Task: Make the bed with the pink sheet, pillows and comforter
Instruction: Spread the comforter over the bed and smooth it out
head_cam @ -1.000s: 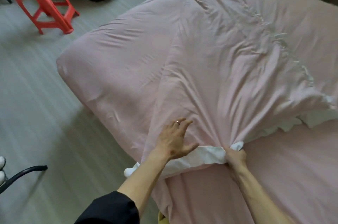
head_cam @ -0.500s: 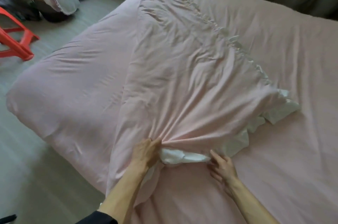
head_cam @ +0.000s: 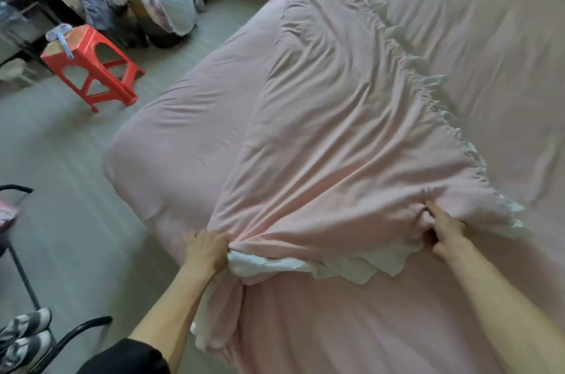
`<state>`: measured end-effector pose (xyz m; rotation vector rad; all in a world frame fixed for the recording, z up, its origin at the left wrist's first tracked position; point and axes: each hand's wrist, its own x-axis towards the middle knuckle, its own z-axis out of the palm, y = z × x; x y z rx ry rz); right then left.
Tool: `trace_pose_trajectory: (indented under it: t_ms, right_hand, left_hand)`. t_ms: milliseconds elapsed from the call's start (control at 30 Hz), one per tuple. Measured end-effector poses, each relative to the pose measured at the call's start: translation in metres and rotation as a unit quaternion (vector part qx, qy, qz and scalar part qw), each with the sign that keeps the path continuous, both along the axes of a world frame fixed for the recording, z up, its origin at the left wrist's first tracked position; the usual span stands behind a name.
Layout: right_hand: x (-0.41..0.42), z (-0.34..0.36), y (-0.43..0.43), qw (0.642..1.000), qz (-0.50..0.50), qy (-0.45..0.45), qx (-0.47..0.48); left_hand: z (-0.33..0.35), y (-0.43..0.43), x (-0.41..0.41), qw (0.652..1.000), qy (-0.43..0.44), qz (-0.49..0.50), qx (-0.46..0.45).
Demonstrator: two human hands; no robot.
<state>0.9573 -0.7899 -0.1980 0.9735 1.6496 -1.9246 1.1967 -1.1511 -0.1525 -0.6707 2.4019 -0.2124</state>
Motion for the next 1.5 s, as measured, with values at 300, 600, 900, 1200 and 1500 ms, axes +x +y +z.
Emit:
trace_pose_trajectory:
  t_ms: [300,600,900,1200,1500]
  right_hand:
    - [0.066,0.056,-0.131,0.974,0.201,-0.012,-0.106]
    - [0.102,0.141,-0.153,0.938,0.257,0.022,-0.230]
    - [0.118,0.199,-0.206,0.985,0.163,0.025,-0.051]
    - [0.155,0.260,-0.329,0.992,0.006,0.105,-0.065]
    - [0.243,0.298,-0.458,0.952,0.232,0.199,-0.012]
  left_hand:
    - [0.024,0.067,-0.075,0.937,0.237,-0.033,0.256]
    - [0.038,0.045,-0.069,0.919,0.311,-0.063,0.235]
    - [0.146,-0.077,-0.032,0.876,0.418,-0.182,0.161]
    - [0.197,-0.199,0.045,0.893,0.386,-0.156,0.170]
    - [0.265,-0.313,0.092,0.794,0.394,0.195,0.419]
